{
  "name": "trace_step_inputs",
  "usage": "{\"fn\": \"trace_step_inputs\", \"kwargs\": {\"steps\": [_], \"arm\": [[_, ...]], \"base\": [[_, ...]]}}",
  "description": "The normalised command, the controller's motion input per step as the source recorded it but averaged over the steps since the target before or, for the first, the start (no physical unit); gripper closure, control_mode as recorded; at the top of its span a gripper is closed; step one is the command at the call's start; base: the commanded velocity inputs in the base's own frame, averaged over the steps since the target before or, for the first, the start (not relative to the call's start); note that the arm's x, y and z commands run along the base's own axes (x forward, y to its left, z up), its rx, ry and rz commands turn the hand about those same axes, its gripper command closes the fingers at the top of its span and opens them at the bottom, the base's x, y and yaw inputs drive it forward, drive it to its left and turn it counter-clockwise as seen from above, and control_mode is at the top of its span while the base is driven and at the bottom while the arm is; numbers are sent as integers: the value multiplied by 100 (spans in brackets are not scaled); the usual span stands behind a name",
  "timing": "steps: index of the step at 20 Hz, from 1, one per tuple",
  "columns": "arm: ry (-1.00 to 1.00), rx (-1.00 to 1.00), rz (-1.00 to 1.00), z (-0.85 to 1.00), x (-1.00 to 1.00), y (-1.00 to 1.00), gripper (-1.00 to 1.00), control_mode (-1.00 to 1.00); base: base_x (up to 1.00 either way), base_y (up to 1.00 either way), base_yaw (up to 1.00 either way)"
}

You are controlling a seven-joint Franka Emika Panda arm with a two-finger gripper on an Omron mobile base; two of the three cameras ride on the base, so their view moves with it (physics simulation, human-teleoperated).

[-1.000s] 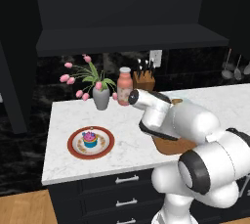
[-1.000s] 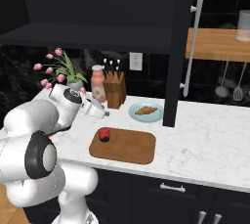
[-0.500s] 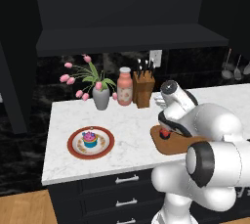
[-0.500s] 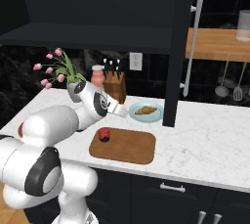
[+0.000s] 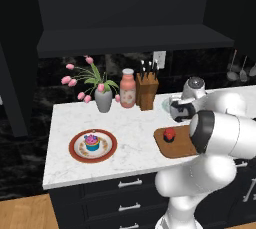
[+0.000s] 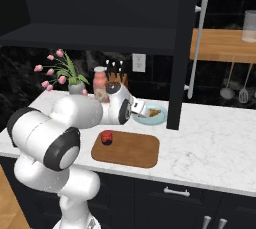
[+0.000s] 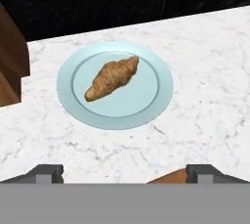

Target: From the different types of pastries on the counter, select a croissant and place it on the cutting board. Then retrieve a jar of jam from the cabinet and place it alongside the croissant on the cutting board.

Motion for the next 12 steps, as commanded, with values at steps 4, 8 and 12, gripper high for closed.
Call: {"fn": "trace_step_inputs", "kwargs": {"steps": [4,8,12], "arm": [[0,8,15,7,24,-56,-100,-100],[5,10,13,1,36,-51,-100,-100],[15,8,7,0,70,-34,-100,-100]], "base": [[0,0,0],[0,0,0],[0,0,0]]}}
